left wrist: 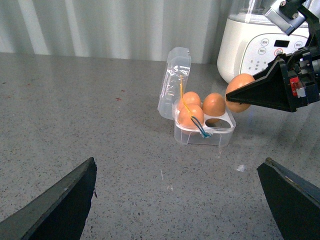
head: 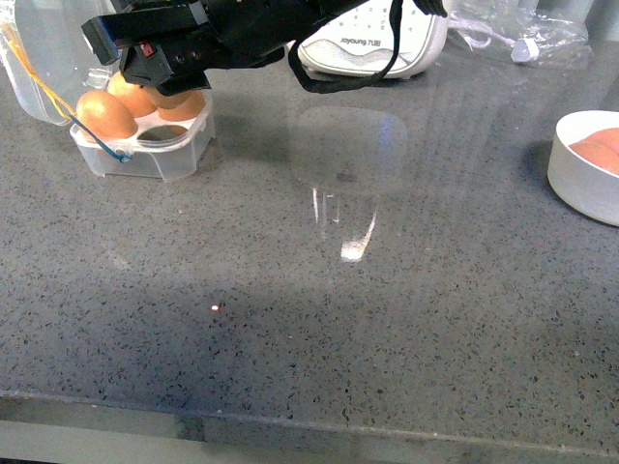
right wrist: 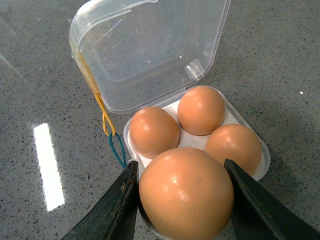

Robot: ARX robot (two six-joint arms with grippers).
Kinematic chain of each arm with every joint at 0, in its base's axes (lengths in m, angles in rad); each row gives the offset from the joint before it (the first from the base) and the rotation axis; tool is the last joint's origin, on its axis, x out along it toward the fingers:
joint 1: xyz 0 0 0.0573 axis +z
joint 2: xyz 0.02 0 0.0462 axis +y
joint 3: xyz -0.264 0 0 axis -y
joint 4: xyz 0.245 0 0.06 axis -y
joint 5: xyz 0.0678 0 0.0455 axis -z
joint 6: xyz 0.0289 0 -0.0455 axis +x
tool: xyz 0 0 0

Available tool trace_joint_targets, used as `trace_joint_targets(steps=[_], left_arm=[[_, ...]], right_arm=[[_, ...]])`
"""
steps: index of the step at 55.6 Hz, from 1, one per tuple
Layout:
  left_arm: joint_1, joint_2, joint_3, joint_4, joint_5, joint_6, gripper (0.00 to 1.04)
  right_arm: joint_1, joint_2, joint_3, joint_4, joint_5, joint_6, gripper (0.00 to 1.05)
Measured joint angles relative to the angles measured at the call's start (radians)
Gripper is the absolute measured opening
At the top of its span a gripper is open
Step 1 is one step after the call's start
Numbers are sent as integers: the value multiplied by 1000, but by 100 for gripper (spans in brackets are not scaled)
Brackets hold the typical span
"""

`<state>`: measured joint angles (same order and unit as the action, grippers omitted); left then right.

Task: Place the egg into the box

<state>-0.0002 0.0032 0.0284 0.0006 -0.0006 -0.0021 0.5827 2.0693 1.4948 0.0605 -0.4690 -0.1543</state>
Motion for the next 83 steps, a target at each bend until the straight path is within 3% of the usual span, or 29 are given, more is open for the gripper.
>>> trace_joint_targets(steps=[26, 35, 44, 64, 78, 83], left_arm=[[0, 0, 0, 0, 0, 0, 98], [0, 0, 0, 0, 0, 0, 98], [0, 0, 0, 0, 0, 0, 98], [0, 0, 0, 0, 0, 0, 98], [0, 0, 0, 0, 0, 0, 98], [0, 0, 0, 0, 0, 0, 98]], right_arm=[[10, 37, 23, -4, 4, -1, 43], [12, 42, 23, -4, 4, -3, 79], [14, 42, 23, -5, 2, -8, 99], [-14, -68, -72, 66, 16, -2, 97], [-119, -272, -295, 134, 120, -4, 97], [-191, -369, -413, 153, 220, -8, 97]])
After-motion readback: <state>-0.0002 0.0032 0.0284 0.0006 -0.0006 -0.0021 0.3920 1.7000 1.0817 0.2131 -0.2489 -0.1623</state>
